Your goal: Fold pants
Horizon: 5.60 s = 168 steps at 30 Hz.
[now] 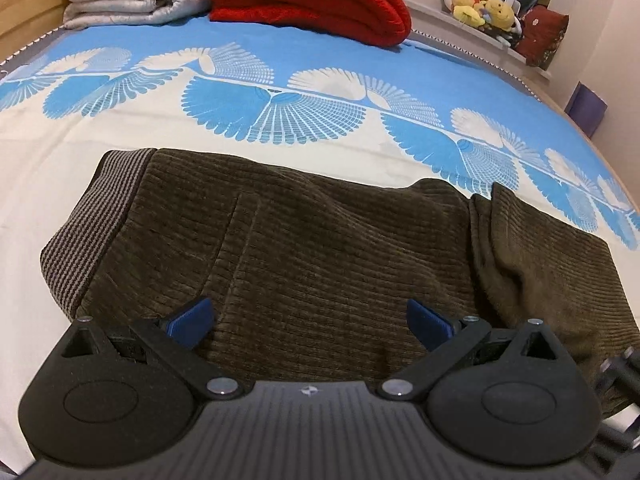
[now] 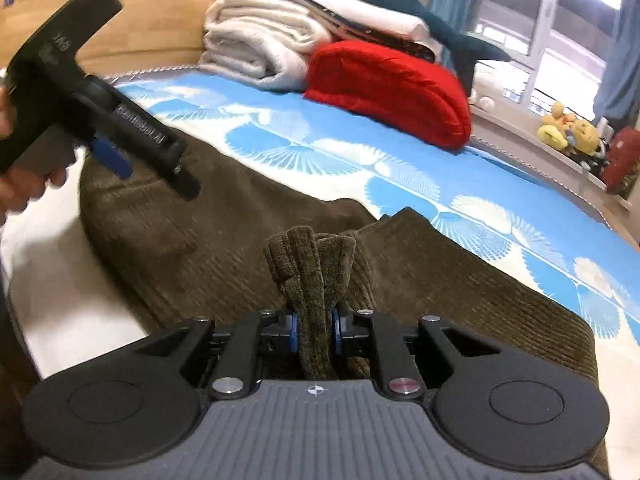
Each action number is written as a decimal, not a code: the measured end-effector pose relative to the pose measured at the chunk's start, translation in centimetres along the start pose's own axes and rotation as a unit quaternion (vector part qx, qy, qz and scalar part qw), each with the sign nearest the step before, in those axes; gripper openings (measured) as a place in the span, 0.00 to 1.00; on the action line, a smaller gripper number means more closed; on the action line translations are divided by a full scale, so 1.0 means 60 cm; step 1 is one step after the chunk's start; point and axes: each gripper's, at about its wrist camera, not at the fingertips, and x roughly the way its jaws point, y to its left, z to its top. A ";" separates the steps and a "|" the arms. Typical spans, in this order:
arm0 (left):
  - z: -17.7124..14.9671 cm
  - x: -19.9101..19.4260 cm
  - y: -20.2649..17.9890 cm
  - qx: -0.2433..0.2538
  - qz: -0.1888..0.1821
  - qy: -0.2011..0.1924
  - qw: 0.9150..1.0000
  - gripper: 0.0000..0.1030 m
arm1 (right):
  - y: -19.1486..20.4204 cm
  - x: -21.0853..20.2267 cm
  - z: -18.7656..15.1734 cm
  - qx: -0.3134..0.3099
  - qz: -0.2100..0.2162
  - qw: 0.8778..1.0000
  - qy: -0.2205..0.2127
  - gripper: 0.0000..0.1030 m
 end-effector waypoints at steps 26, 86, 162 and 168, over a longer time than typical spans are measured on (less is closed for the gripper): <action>-0.014 0.000 0.007 0.015 0.015 0.004 1.000 1.00 | -0.059 -0.015 0.002 0.248 0.041 0.968 -0.014 0.50; -0.041 -0.015 -0.046 0.061 -0.007 -0.009 0.998 1.00 | 0.014 0.011 -0.020 0.073 -0.008 0.997 0.041 0.18; 0.001 -0.067 0.217 -0.142 0.114 -0.042 0.982 1.00 | -0.252 -0.129 -0.193 0.563 -0.236 0.790 0.050 0.91; -0.010 -0.017 0.276 -0.209 0.077 0.029 0.975 1.00 | -0.251 -0.116 -0.186 0.564 -0.253 0.784 0.061 0.95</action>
